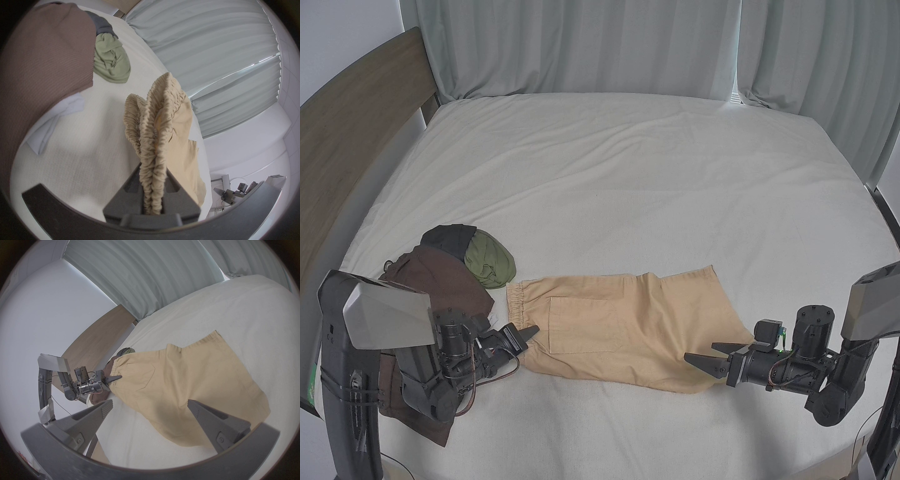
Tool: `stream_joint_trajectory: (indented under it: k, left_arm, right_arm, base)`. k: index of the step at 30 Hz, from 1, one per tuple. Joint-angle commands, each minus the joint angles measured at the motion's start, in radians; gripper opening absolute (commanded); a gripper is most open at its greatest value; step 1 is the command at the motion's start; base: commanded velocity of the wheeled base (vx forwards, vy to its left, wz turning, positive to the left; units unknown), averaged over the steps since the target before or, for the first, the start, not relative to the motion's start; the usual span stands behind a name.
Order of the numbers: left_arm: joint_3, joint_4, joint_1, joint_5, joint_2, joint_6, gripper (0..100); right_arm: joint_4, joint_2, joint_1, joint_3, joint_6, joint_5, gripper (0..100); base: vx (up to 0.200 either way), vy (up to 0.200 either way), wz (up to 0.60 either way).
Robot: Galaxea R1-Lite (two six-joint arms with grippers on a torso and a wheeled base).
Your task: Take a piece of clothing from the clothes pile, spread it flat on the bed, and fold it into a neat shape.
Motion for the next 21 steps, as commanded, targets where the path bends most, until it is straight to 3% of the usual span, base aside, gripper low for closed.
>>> stream_joint_trajectory:
  k: [1,8,21]
  left_arm:
    - [0.017,-0.002,0.015,-0.004,-0.059,0.000,0]
    - [0.084,-0.002,0.084,-0.126,-0.161,0.000,0]
    - [0.110,-0.002,0.136,-0.189,-0.181,0.054,0]
  right_arm:
    - [0.000,0.014,-0.004,-0.001,0.000,0.001,100]
    - [0.000,0.030,-0.004,-0.001,-0.023,0.001,100]
    - [0.000,0.037,-0.004,0.000,-0.026,0.001,100]
  base:
    - [0.000,0.000,0.00]
    - [0.000,0.000,0.00]
    - [0.000,0.000,0.00]
